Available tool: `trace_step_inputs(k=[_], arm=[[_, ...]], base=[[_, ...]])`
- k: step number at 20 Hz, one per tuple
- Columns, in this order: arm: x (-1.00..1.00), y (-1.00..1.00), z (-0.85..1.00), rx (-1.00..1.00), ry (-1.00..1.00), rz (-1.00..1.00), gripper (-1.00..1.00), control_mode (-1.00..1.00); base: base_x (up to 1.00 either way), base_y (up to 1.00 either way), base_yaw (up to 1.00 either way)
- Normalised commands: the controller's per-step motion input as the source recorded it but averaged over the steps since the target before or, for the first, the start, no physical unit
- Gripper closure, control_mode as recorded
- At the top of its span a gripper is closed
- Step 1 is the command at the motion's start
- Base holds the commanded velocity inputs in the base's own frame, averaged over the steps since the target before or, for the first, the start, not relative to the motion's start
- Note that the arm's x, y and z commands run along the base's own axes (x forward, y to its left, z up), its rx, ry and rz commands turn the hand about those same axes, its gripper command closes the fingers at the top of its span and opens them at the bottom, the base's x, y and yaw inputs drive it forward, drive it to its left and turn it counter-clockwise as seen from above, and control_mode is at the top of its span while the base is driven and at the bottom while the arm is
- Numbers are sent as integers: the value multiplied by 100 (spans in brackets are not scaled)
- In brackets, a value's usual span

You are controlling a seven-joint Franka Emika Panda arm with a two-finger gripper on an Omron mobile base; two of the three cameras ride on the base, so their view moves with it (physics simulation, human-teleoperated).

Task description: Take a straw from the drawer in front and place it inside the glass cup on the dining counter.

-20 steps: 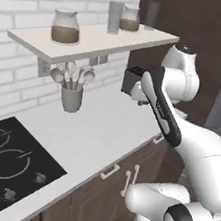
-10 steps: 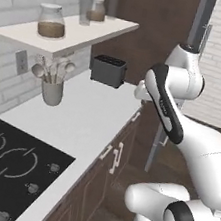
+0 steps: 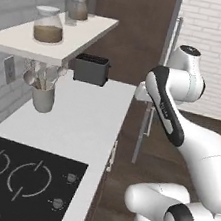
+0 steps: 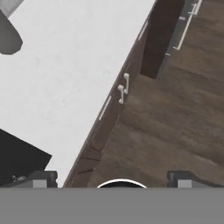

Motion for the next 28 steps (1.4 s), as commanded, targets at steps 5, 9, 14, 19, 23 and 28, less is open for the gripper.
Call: trace_step_inputs(k=[5,9,14,19,23,28], arm=[[0,0,0,0,0,0,-100,100],[-3,16,-1,36,6,-38,-100,-100],[0,-70,-22,57,10,-18,-100,-100],[0,-87,-49,61,7,-7,-100,-100],[2,-66,-82,57,6,0,-100,-100],[20,-20,-99,48,5,0,-100,-100]], base=[[0,81,-48],[0,0,0],[0,0,0],[0,0,0],[0,0,0],[0,0,0]])
